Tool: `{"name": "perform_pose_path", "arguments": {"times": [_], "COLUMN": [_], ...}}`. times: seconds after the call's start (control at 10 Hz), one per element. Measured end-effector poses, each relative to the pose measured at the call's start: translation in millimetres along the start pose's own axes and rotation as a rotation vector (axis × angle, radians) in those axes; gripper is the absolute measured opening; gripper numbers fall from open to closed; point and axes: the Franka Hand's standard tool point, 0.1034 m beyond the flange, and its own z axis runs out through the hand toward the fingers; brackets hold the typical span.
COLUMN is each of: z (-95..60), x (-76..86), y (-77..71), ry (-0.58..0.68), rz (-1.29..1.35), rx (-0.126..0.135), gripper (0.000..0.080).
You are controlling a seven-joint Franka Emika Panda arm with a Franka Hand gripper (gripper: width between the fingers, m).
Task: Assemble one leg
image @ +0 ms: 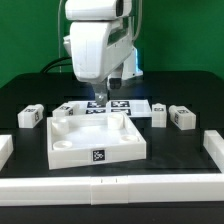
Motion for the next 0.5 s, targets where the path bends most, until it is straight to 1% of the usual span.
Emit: {"name": "perform_pose_path", "arguments": {"times": [0.1,0.2,0.3,0.4,0.5], "z": [0.8,2.4,12.3,23.4,30.4], "x": [-0.4,-4.6,-19.7,-37.4,-49.3], "y": [0.0,0.8,-14.5,-39.2,-57.4], "ry": [-0.001,0.000,0.010,0.011,0.010], "rz": [-0.005,-0.064,-0.171,-0.258,-0.278], "rx": [0.002,0.004,0.004,0.020,0.039], "gripper": [0.0650,0.0650,0.0650,0.0650,0.0650]}}
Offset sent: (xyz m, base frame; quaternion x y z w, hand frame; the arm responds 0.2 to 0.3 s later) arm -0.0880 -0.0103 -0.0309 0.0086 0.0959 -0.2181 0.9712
